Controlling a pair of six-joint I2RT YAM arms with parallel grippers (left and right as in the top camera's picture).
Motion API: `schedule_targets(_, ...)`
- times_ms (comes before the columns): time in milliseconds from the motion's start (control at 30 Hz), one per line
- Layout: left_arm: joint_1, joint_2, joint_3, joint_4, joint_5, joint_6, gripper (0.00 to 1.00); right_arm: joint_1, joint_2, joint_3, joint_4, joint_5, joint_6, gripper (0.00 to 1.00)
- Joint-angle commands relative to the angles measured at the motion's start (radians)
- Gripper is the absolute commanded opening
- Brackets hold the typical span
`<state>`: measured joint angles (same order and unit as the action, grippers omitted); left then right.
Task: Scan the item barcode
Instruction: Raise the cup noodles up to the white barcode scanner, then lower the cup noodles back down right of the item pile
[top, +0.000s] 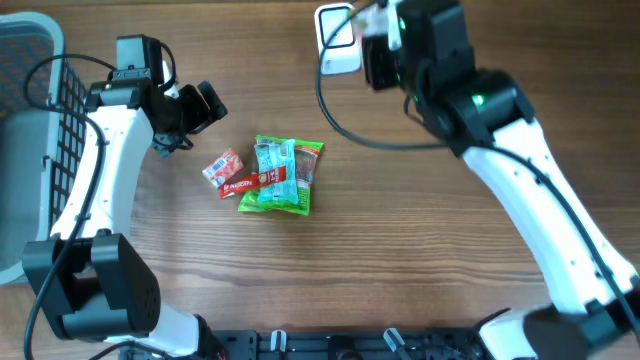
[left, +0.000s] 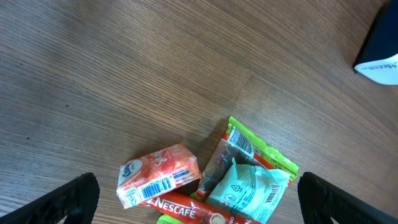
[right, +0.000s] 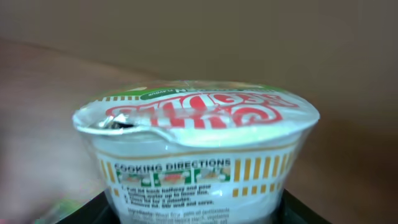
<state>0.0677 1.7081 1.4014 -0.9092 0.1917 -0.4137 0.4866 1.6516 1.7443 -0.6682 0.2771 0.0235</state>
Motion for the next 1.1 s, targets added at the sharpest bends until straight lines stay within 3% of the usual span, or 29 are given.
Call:
schedule_targets(0,0.002,0.001,0.000,0.000,-0.002,-0.006,1.00,0.034,0.087,0.042,0.072,0.222,-0.194,0.47)
schedule_targets(100,0.002,0.001,0.000,0.000,-0.002,-0.006,1.00,0.064,0.126,0.042,0.072,0.221,-0.187,0.47)
schedule_targets(233,0.002,0.001,0.000,0.000,-0.002,-0.006,1.00,0.055,0.111,0.042,-0.175,0.153,0.100,0.48)
schedule_targets(367,0.002,0.001,0.000,0.000,-0.002,-0.006,1.00,-0.003,0.110,0.002,-0.406,-0.099,0.286,0.47)
schedule_targets(500,0.002,0.001,0.000,0.000,-0.002,-0.006,1.00,-0.023,0.110,-0.214,-0.380,-0.140,0.344,0.46)
schedule_targets(667,0.002,0.001,0.000,0.000,-0.002,-0.006,1.00,-0.019,0.110,-0.492,-0.209,-0.118,0.347,0.48)
schedule_targets(733,0.002,0.001,0.000,0.000,-0.002,-0.006,1.00,-0.019,0.110,-0.526,-0.177,-0.091,0.327,0.58)
schedule_targets(767,0.002,0.001,0.000,0.000,-0.002,-0.006,1.00,-0.019,0.110,-0.526,-0.167,-0.098,0.297,0.68)
schedule_targets(833,0.002,0.001,0.000,0.000,-0.002,-0.006,1.00,-0.024,0.108,-0.511,-0.166,-0.134,0.237,0.79)
schedule_targets(1067,0.002,0.001,0.000,0.000,-0.002,-0.006,1.00,-0.187,0.095,-0.336,-0.378,-0.428,0.106,0.85)
